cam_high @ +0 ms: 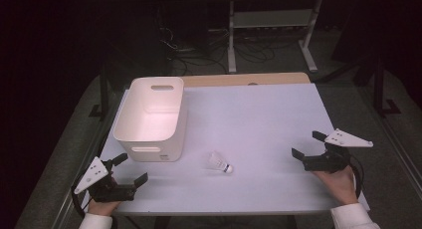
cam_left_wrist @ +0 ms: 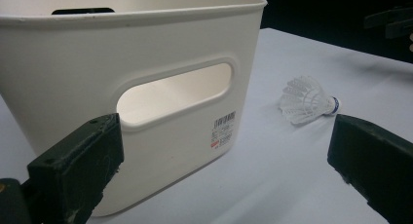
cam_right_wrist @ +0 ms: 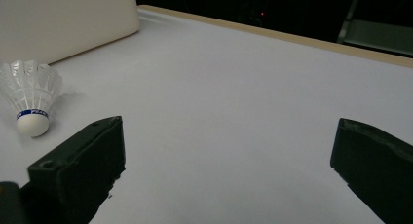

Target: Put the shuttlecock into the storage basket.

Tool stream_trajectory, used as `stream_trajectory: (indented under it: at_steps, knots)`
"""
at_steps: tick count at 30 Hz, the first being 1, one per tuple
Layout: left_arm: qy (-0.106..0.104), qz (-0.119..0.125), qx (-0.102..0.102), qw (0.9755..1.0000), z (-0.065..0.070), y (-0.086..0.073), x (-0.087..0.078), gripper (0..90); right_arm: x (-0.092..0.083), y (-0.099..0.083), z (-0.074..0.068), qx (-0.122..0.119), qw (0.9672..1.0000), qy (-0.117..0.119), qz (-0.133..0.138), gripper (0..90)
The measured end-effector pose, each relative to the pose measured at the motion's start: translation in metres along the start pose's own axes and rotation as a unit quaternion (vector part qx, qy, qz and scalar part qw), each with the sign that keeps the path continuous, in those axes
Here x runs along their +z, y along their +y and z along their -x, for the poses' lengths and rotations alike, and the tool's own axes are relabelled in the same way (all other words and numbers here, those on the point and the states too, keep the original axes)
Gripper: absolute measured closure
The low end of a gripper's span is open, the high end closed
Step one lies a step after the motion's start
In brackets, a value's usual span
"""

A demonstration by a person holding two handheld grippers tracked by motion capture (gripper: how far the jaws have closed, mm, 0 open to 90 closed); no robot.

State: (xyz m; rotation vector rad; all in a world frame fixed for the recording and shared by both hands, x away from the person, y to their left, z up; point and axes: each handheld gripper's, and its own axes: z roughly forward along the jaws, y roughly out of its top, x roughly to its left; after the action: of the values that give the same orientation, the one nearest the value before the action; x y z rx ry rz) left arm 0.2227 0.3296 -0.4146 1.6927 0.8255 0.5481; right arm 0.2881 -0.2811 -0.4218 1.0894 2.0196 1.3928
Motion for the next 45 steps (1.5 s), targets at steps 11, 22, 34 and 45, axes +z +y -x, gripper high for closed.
stream_trajectory:
  at_steps: [11, 22, 34, 45]
  knots:
    - [-0.004, -0.001, 0.002, 1.0, 0.0, 0.0, -0.001, 0.0, 0.001, 0.003, -0.003, -0.007, 0.9999, 0.005, -0.012, 0.0]
    - [-0.003, 0.001, 0.0, 1.0, 0.0, 0.0, -0.002, 0.0, 0.011, 0.011, -0.014, -0.028, 0.9988, 0.014, -0.037, 0.0]
    - [0.002, -0.003, 0.002, 1.0, 0.0, 0.0, -0.002, 0.0, 0.021, 0.027, -0.028, -0.058, 0.9956, 0.035, -0.065, 0.0]
    - [0.001, 0.001, -0.001, 1.0, 0.0, 0.0, -0.003, 0.0, 0.027, 0.04, -0.042, -0.067, 0.9936, 0.065, -0.063, 0.0]
